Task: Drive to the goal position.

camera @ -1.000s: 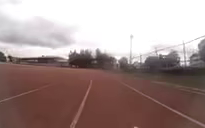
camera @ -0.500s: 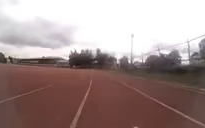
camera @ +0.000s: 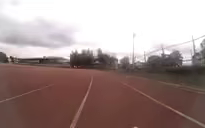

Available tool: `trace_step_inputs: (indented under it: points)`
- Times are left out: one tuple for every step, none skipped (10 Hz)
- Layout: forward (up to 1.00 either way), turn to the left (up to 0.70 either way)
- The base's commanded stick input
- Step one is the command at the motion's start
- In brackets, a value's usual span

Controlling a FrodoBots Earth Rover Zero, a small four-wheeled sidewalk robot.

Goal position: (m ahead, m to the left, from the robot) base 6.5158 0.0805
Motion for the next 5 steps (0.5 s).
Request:
trace_step_inputs:
  points:
    - [0.7,0.0]
    - [0.7,0.0]
    - [0.7,0.0]
    - [0.7,0.0]
    - [0.7,0.0]
